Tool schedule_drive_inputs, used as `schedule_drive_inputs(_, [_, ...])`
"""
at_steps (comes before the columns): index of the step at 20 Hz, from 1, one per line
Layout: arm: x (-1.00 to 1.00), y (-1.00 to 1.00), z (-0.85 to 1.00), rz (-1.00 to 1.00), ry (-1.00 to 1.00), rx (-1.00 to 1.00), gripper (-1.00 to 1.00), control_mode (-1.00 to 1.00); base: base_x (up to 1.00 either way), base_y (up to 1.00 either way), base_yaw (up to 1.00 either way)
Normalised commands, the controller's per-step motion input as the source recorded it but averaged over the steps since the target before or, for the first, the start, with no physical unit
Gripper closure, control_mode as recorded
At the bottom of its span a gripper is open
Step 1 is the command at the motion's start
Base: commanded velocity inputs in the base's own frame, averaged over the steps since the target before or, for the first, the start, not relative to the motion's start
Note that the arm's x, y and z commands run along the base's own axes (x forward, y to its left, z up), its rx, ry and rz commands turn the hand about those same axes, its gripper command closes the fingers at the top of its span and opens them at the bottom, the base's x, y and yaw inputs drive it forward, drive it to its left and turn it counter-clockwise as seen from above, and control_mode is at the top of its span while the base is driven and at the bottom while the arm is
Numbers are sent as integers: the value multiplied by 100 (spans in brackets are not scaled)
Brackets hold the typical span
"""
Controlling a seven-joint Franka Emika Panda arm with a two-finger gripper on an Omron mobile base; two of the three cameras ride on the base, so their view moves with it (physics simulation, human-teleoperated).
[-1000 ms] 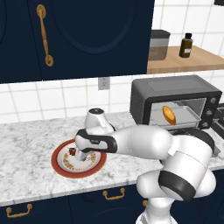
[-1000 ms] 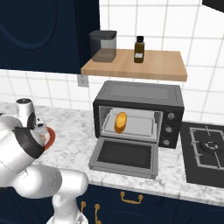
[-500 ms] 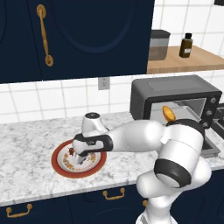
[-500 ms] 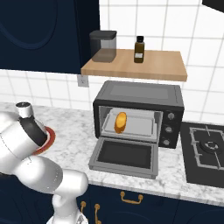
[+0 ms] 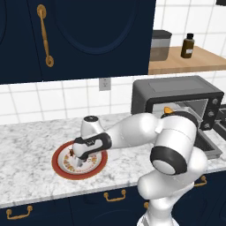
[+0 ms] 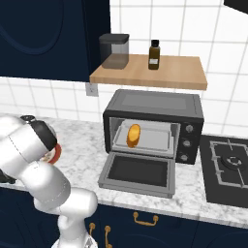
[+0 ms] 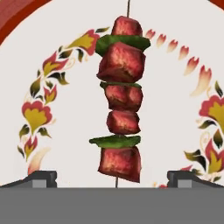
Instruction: Pick up the kebab skewer and baguette bread, and place them inside the toaster oven. Close the toaster oven door and start by setting the timer.
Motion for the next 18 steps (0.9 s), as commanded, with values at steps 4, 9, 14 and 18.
schedule_drive_inputs(4, [14, 12, -4, 1, 0, -1, -100, -100, 0, 0, 0])
schedule_drive_inputs(9, [7, 13, -15, 1, 0, -2, -100, -100, 0, 0, 0])
schedule_drive_inputs(14, [4, 13, -6, 1, 0, -1, -100, -100, 0, 0, 0])
schedule_drive_inputs(18, [0, 5, -1, 2, 0, -1, 100, -100, 0, 0, 0])
